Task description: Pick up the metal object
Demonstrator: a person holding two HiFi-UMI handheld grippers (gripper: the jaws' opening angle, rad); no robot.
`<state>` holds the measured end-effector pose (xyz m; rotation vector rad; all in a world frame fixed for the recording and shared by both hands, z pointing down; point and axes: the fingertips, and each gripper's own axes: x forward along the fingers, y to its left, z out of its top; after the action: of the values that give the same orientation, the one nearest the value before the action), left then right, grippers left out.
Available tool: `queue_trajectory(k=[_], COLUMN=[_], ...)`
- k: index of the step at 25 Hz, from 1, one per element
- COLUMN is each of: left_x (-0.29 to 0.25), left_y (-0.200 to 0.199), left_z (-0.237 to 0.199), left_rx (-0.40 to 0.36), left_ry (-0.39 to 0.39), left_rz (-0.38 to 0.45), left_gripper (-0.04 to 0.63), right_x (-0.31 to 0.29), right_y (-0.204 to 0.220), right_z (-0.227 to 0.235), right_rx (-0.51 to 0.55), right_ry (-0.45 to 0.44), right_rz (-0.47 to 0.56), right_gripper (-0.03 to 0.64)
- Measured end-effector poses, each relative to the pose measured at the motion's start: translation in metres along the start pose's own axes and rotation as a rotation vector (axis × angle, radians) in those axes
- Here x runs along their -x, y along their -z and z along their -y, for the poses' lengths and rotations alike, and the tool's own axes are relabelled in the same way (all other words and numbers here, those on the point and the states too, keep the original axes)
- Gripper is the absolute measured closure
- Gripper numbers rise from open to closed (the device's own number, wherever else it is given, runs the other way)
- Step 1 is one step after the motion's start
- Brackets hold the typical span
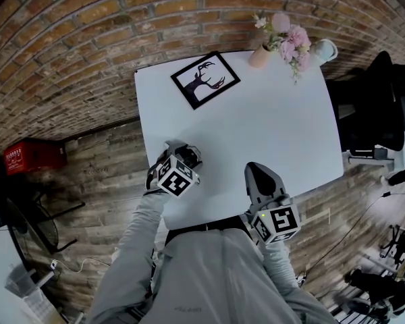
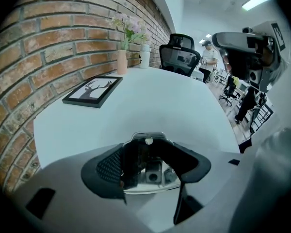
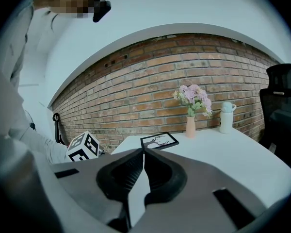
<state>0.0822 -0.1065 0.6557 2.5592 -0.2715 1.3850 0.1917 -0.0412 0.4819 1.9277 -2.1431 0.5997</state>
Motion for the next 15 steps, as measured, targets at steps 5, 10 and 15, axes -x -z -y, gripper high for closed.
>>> queue_trajectory(k=[5, 10, 15], left_x=[0.007, 0.022, 0.046], left_y=[-0.008, -0.022, -0.04], left_z=[-0.003, -0.005, -0.007], left_rx=[0.006, 0.001, 0.0], left_ry=[-0.025, -0.058, -0.124], left_rz=[0.023, 0.058, 0.117], left_gripper=[0.288, 0.288, 0.288], right_x=[0.001, 0.001, 0.002], right_y=[-0.006, -0.016, -0.027], right_z=[0.002, 0.003, 0.004], right_rx=[0.009, 0.026, 0.049], right_ry=[-0.007, -0.02, -0.036], right_rz=[0.014, 0.033, 0.057], right_gripper=[0.591, 0.591, 0.591])
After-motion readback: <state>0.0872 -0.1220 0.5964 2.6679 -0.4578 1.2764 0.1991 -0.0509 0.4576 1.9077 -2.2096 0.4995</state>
